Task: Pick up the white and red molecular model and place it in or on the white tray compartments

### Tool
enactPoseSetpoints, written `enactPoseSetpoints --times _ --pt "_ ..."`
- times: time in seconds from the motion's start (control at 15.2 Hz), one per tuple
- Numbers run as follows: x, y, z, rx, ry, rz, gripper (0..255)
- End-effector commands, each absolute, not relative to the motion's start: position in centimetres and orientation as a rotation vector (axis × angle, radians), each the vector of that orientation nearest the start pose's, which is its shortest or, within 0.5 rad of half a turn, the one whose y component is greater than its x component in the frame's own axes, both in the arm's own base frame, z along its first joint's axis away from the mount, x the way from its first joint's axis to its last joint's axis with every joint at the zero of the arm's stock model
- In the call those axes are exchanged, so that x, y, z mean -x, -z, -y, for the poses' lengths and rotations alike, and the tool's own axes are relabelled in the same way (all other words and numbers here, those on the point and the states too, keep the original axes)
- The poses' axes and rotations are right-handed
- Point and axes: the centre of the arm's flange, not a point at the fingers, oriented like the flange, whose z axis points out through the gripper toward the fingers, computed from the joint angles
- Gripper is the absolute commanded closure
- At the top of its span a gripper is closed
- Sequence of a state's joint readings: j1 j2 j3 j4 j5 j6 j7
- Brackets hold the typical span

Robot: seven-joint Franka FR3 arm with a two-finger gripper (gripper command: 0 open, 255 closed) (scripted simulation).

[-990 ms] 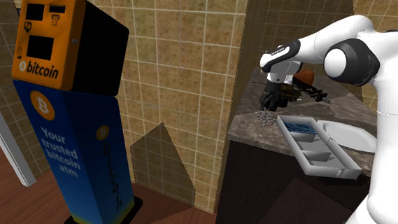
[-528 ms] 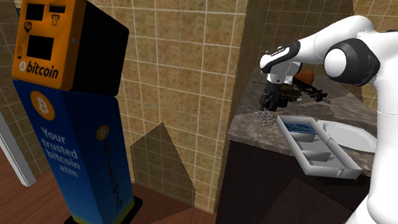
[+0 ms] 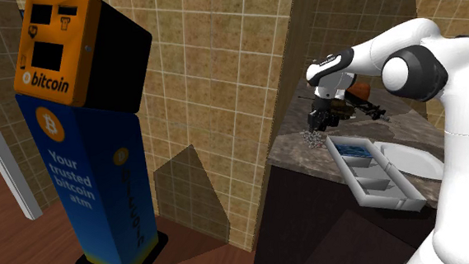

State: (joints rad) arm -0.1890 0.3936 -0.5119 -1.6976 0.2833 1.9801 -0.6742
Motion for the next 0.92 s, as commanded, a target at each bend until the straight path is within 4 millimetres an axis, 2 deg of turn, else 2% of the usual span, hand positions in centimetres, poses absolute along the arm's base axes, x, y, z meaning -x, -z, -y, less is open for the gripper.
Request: enactPoseSetpoints --times 0.0,0.07,0.86 --pt "-52.5 -38.5 37.8 3.05 0.0 -0.184 255" --pt "-52.5 -38.5 37.8 3.051 0.0 -0.184 255" --pt "-52.5 -44.8 37.8 3.051 0.0 -0.184 255"
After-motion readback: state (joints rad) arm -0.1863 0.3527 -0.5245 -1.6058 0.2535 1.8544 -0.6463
